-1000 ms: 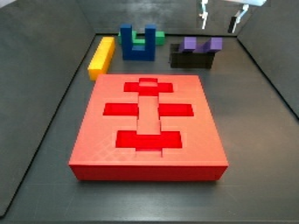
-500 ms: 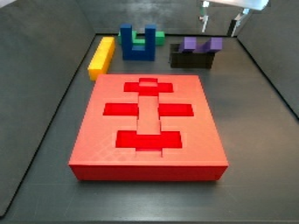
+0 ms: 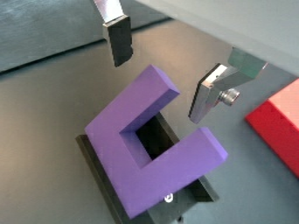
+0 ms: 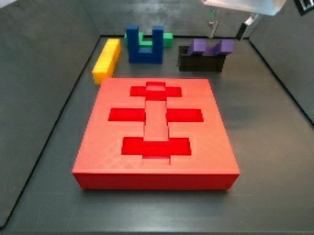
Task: Pick up the purple object. Move up. Place the purple object on the fixture. Regrasp the purple object. Move to above the board. Insert the purple object.
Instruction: Regrasp the purple object.
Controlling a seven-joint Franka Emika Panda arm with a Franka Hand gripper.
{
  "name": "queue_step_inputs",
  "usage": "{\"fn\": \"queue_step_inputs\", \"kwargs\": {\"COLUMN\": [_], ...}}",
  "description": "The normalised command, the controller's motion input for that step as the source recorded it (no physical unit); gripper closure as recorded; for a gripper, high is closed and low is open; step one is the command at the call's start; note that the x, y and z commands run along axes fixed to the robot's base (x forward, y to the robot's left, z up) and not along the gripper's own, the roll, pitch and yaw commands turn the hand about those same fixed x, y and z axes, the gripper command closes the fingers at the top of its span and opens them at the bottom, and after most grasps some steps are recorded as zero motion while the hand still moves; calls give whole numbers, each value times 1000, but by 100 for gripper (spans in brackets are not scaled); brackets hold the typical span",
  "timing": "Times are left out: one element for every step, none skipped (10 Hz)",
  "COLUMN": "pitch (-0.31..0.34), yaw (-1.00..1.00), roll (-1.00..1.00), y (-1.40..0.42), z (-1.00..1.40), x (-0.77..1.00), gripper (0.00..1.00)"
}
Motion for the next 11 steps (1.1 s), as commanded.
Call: {"fn": "queue_step_inputs", "kwargs": {"pitch": [311,269,157,0,-6,-57,-109,-191,-366,-469,-471], "yaw": [0,0,0,-117,-226,-337,-414,-471,-520,-546,-554], "roll": [666,460,120,0,-131,-209,-246,-343,-574,-709,-777], "y": [-240,-211,-220,-257,-246,-231,-223,-189,-109,-46,-29], "z": [-89,-11,0,46,111,109,86,91,77,20,0], "x": [254,246,234,229,206,226,211,206,186,157,166], "gripper": [0,0,0,0,0,0,0,0,0,0,0]}}
